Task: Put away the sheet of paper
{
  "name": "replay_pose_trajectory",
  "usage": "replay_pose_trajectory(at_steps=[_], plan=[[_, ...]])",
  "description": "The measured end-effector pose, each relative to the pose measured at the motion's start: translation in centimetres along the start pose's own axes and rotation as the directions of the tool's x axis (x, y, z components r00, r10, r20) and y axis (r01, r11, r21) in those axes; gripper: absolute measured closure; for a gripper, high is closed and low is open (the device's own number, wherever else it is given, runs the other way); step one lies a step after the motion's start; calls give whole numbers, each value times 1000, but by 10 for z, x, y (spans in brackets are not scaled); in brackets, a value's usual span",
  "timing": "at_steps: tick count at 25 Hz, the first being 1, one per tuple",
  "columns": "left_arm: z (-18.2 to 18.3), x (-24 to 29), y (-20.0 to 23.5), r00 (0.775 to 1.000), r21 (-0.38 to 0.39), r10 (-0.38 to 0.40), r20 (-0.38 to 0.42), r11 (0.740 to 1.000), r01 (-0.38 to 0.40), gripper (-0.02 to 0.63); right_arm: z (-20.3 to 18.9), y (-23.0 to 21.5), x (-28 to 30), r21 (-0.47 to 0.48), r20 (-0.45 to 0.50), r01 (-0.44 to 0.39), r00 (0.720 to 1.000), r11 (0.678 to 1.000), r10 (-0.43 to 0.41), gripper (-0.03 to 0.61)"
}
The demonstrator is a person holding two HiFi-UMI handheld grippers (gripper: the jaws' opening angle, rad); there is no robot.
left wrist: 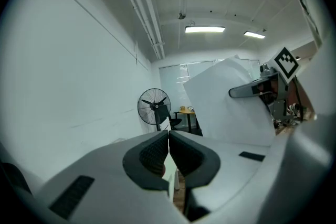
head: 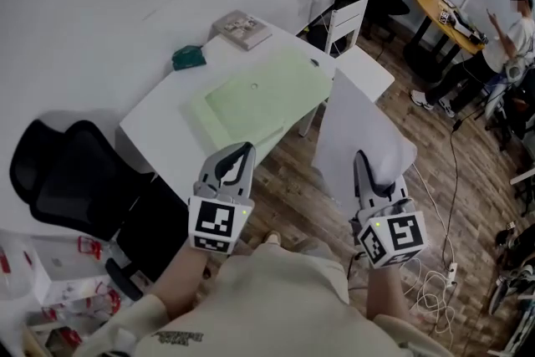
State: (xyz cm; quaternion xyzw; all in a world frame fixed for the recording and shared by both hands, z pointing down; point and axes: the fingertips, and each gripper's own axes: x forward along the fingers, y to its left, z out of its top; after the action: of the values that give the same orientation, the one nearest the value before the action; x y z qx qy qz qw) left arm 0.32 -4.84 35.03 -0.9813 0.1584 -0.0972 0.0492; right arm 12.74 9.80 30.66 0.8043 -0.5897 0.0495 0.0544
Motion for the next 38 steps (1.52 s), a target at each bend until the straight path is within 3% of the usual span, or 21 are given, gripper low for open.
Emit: replay_pose_trajectory(at_steps=[11,24,31,38], plan=[[-18,29,20,999,-20,20,-48,1000,-21,592,-9,-16,49,4,-29,-27,999,1000,27,555],[-27,107,48,983,-30,134,-128,990,-139,592,-18,-67,155,13,-75,-175,982,985,175,555],[-27,157,71,953,-45,239,-186,967,-252,592,-26,-96,234,33,-118,-310,943,950,311,555],[-33,195,96,899,-72,353,-258,921,-382,592,-42,-100,306,61,-174,-464,867,884,467,555]])
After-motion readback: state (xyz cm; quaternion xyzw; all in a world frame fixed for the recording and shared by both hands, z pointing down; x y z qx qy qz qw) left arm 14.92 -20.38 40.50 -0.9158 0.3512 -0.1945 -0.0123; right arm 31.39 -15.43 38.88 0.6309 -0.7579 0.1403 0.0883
